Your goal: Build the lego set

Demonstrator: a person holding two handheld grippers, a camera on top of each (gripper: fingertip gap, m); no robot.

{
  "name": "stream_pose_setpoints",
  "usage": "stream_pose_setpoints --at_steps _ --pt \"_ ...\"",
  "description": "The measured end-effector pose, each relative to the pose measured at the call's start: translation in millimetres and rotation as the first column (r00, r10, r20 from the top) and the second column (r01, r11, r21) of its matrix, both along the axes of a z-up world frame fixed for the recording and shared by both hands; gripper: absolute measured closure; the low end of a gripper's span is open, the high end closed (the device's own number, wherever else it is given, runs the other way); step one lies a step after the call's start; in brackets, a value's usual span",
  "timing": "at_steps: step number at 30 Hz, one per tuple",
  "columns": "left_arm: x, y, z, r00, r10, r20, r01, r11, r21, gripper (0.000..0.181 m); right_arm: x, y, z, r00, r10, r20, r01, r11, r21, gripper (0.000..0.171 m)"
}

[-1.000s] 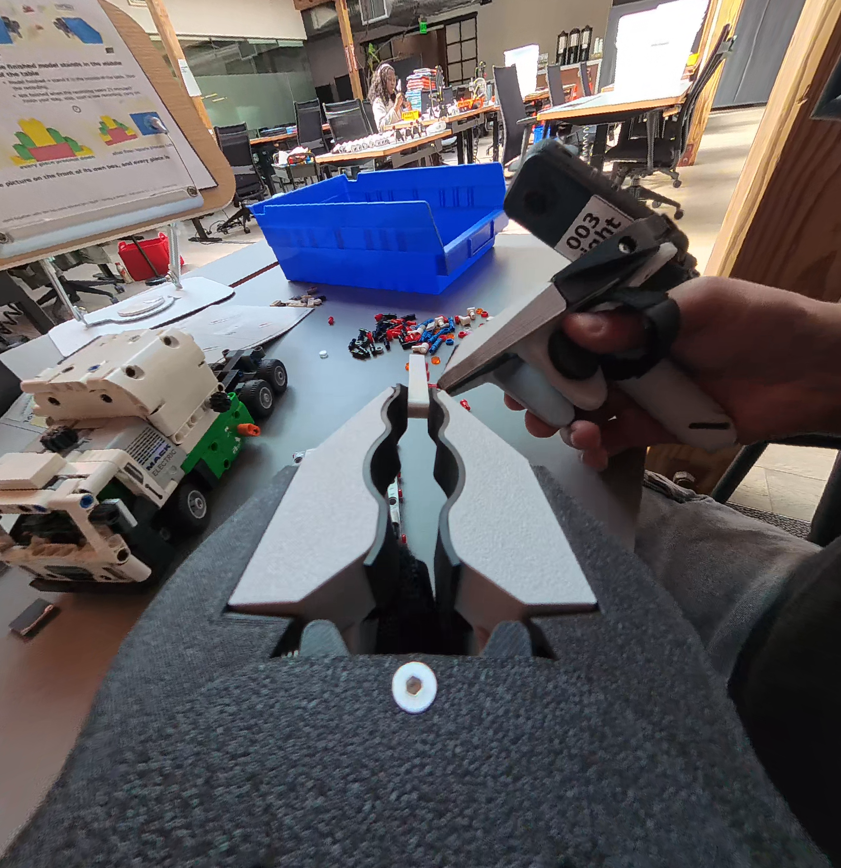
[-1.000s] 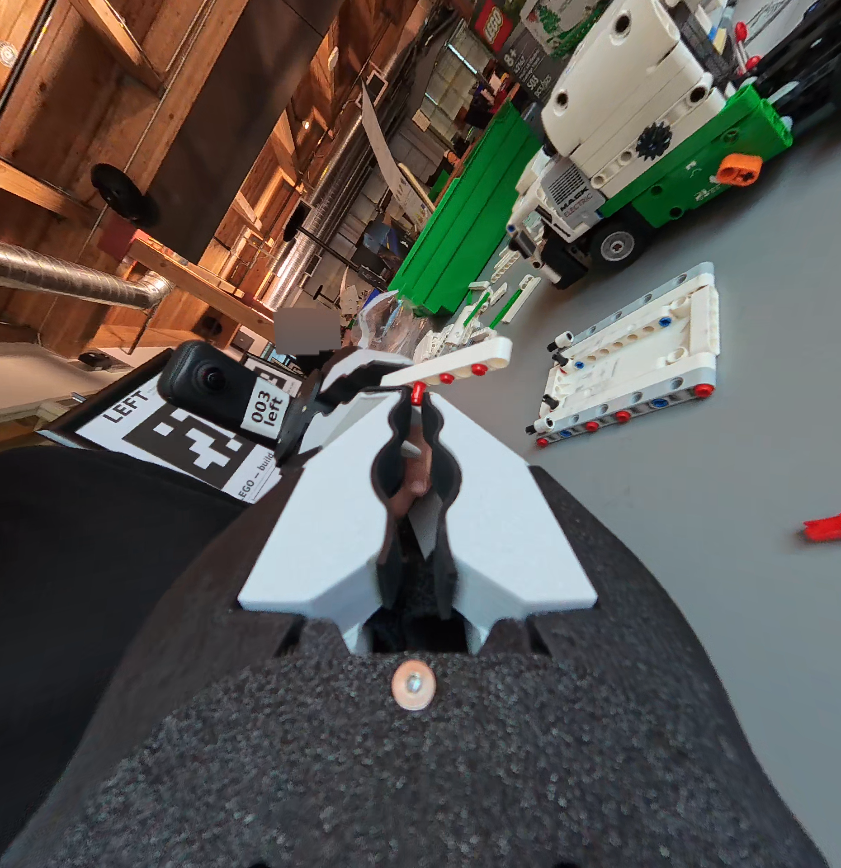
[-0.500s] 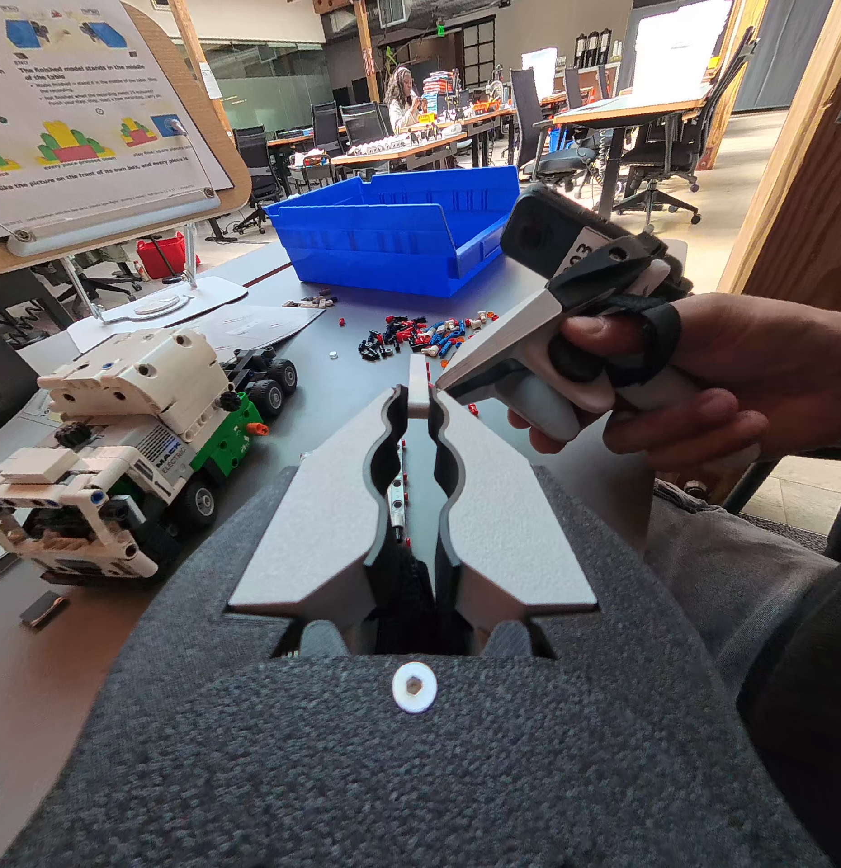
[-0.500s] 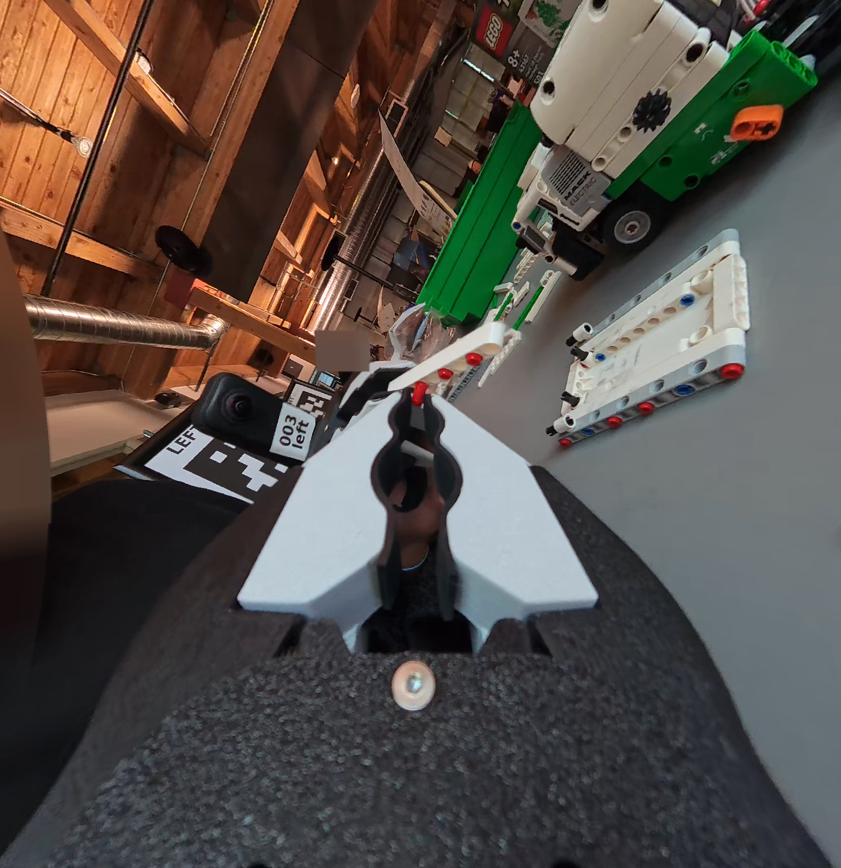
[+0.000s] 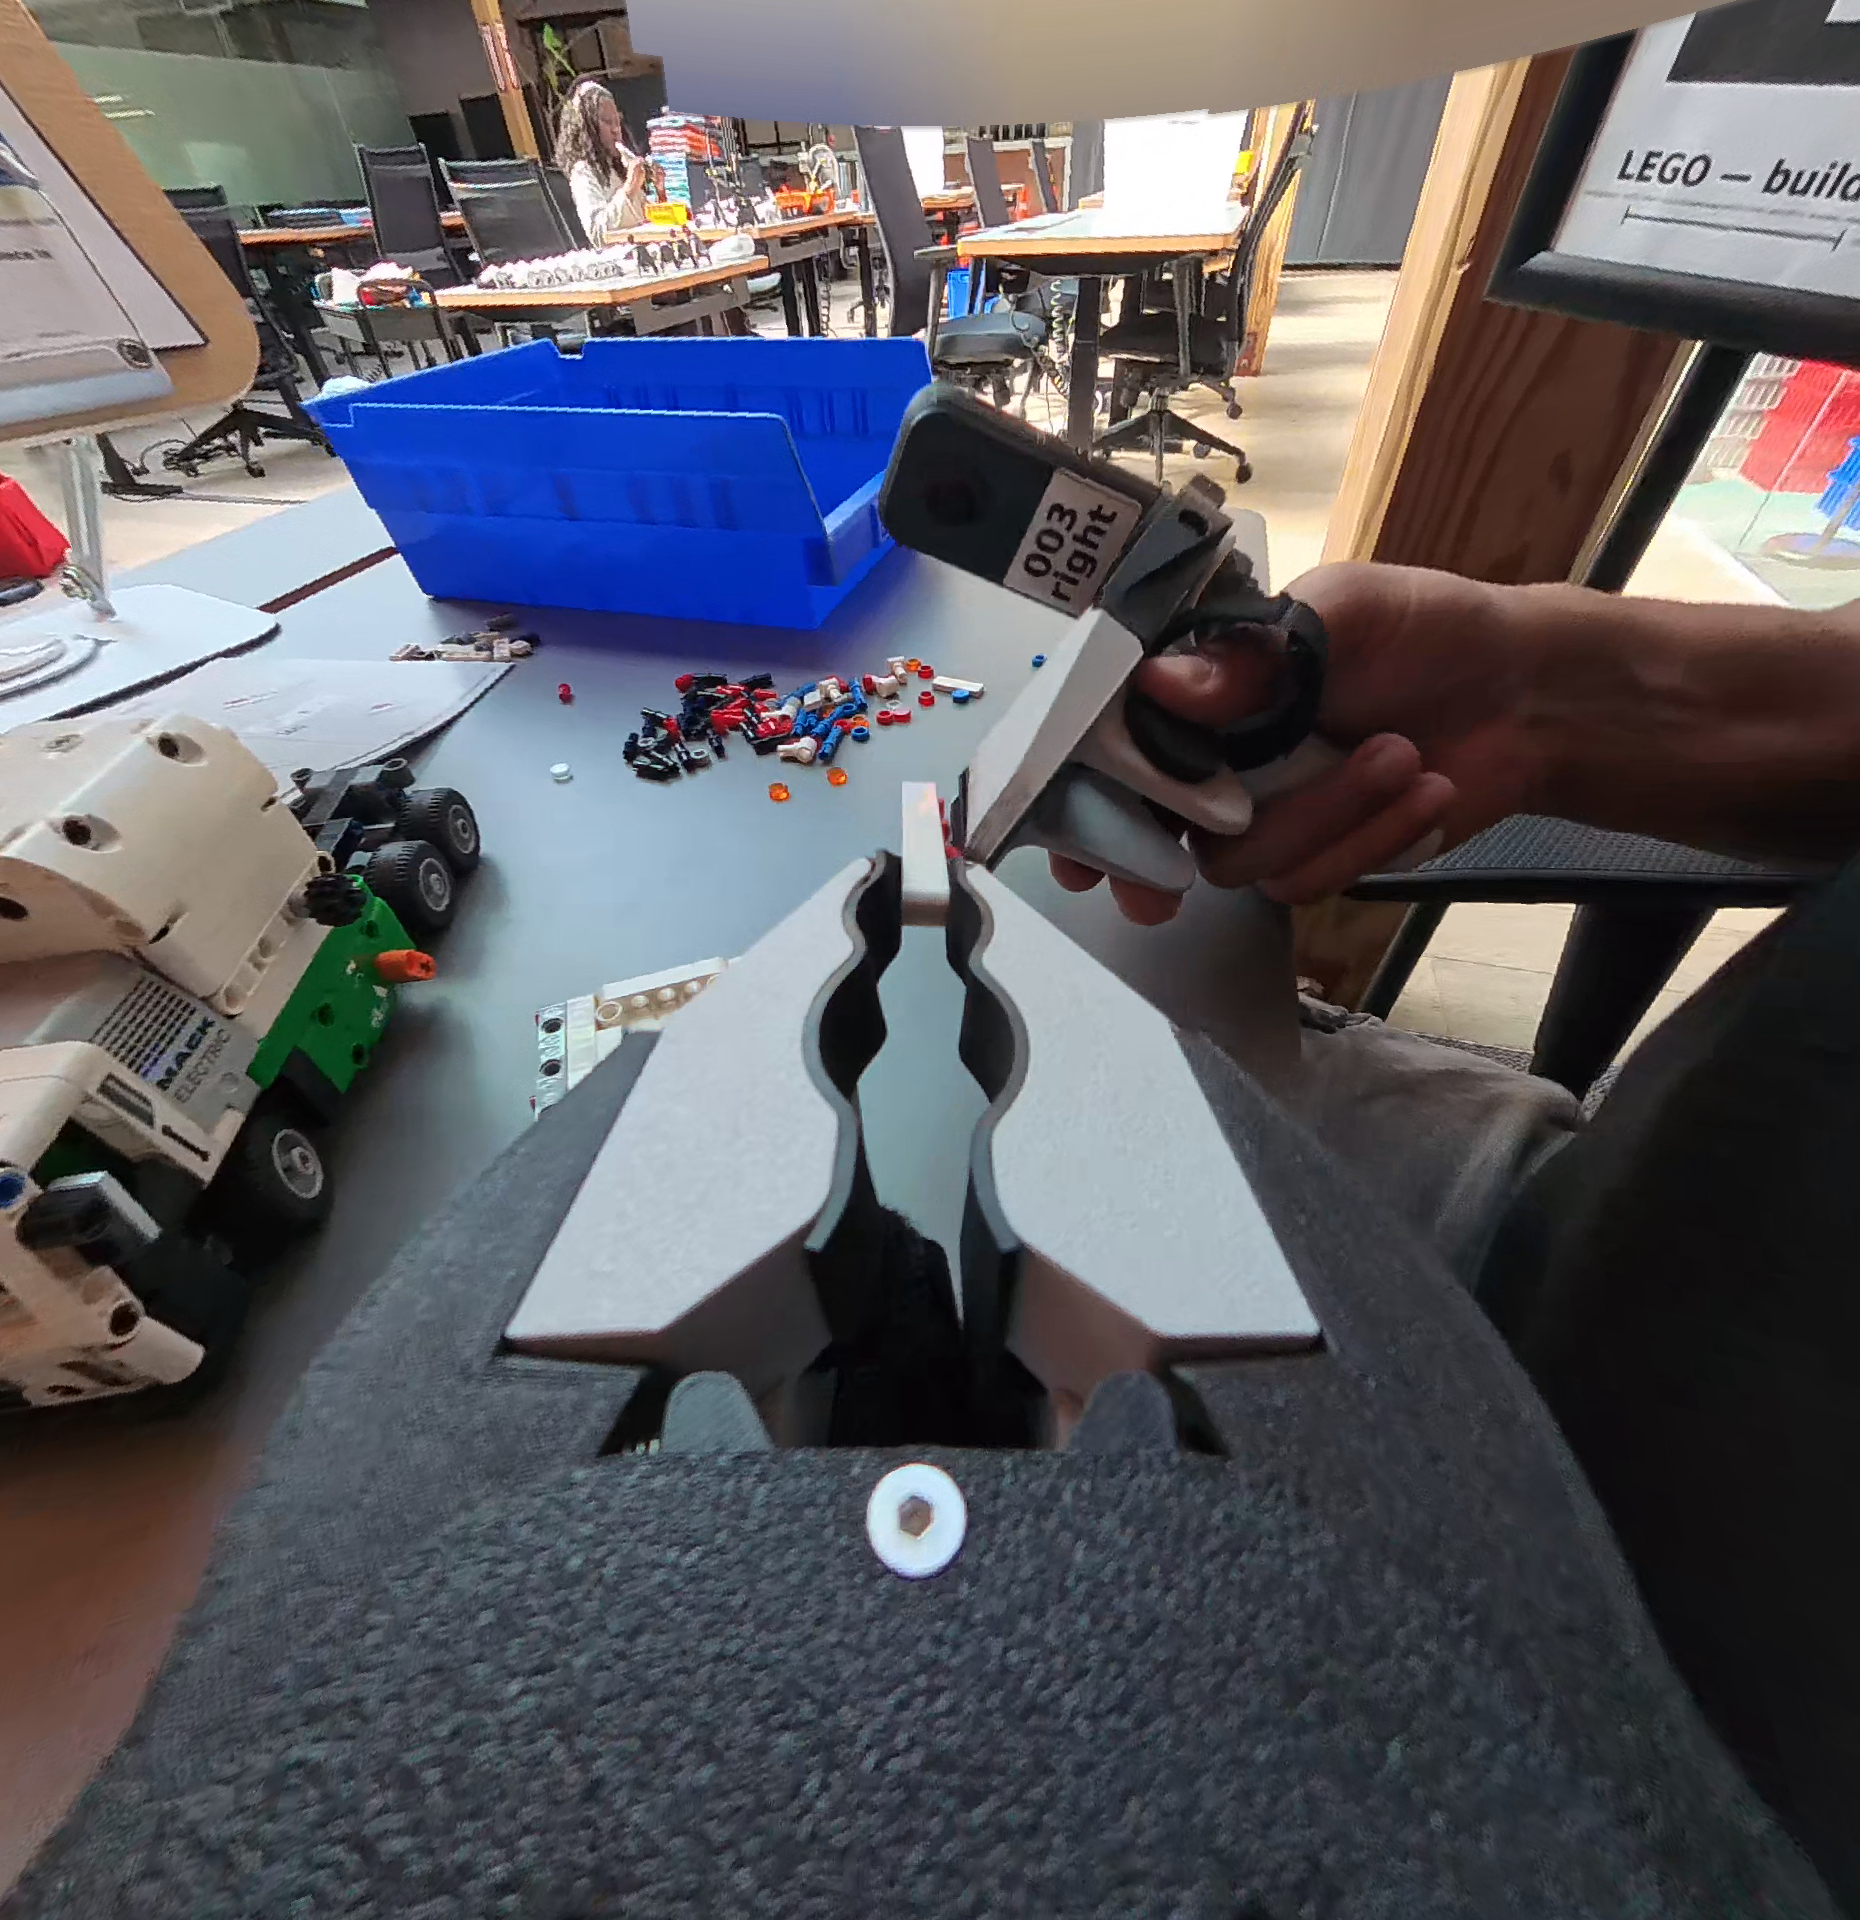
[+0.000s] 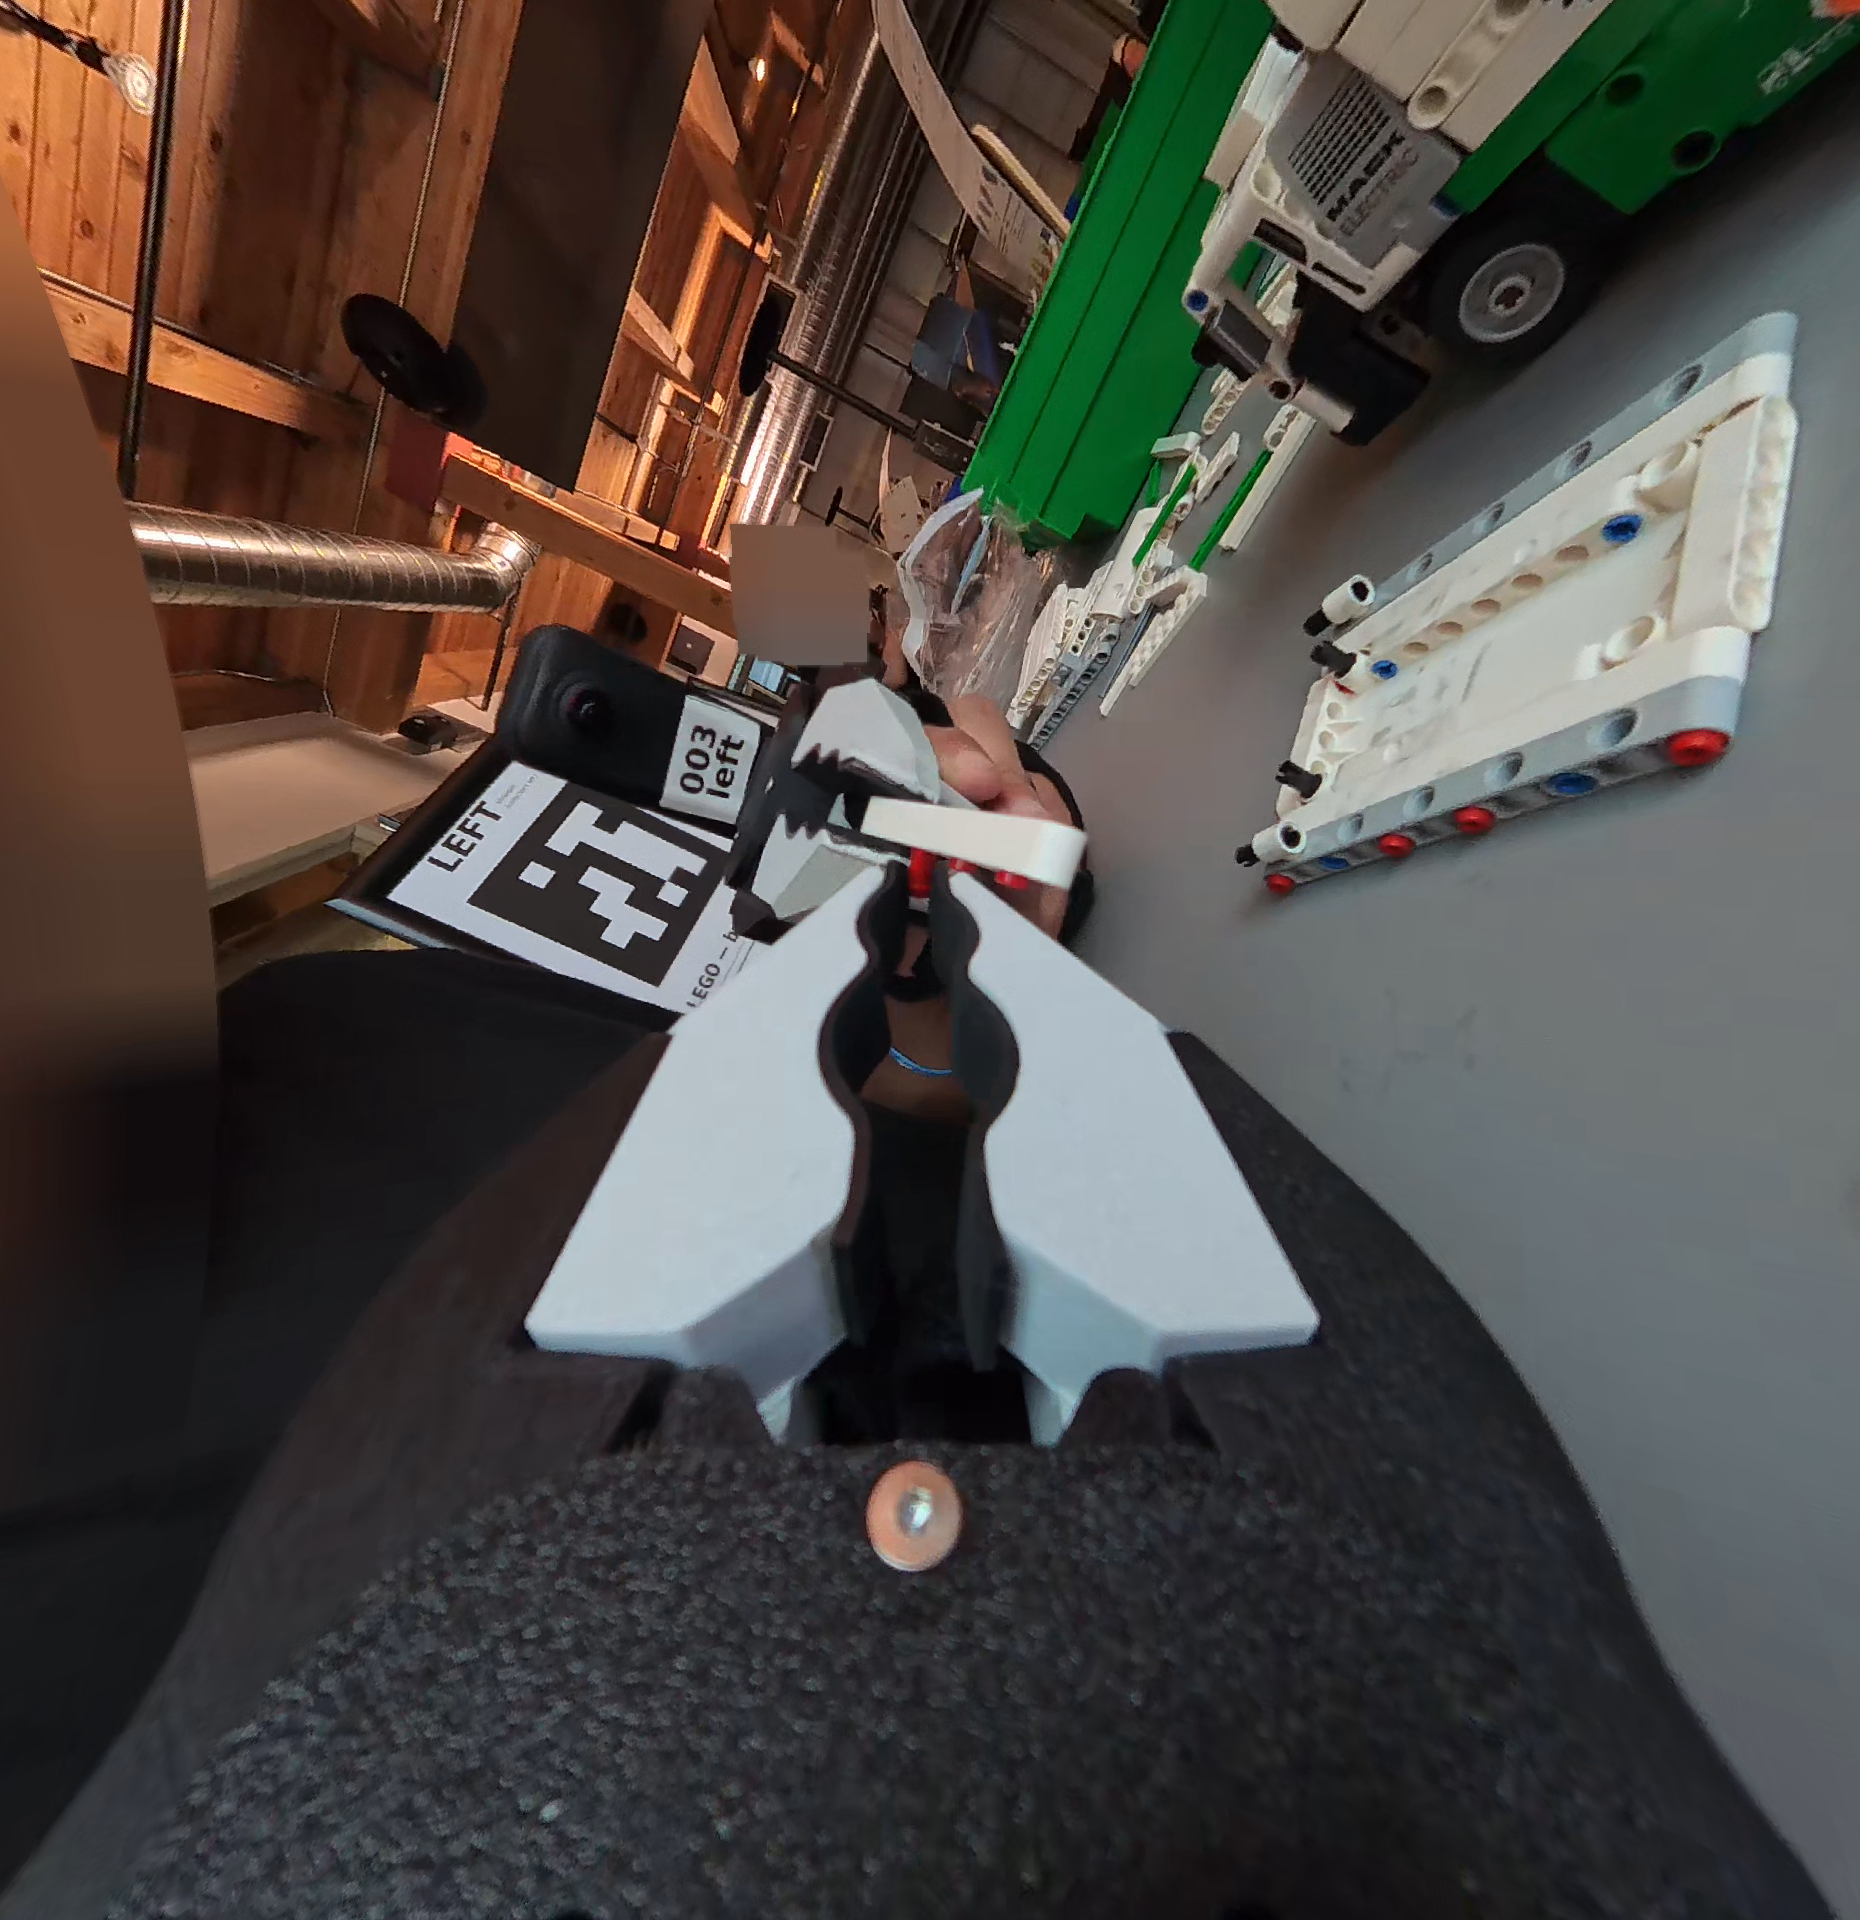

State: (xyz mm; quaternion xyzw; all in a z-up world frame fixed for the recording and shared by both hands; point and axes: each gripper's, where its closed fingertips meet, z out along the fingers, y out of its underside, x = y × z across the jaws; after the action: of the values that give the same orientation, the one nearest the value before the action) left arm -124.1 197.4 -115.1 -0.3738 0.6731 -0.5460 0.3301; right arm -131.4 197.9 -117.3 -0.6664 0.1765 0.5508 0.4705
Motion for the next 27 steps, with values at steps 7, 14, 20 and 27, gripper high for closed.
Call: stream_pose_setpoints --at_steps 7,14,20,27 --pt "0.2 3.6 -30.0 0.999 0.054 0.006 -0.053 0.93 0.363 0.174 2.5 3.2 -32.0 0.921 -0.016 0.389 0.063 0.992 -0.109 0.169" --pt "0.3 3.7 -40.7 0.997 0.062 0.035 -0.071 0.832 0.551 0.174 6.1 2.5 -44.6 0.71 -0.002 0.704 0.133 0.982 -0.132 0.169" --pt "-2.5 4.3 -46.3 0.997 0.053 0.049 -0.072 0.718 0.693 0.174 4.9 2.6 -50.5 0.553 0.045 0.832 0.149 0.977 -0.152 0.169" --pt "2.2 8.8 -32.6 0.993 0.113 0.043 -0.119 0.862 0.493 0.174 8.4 7.0 -35.4 0.552 -0.045 0.833 0.147 0.988 -0.044 0.168"
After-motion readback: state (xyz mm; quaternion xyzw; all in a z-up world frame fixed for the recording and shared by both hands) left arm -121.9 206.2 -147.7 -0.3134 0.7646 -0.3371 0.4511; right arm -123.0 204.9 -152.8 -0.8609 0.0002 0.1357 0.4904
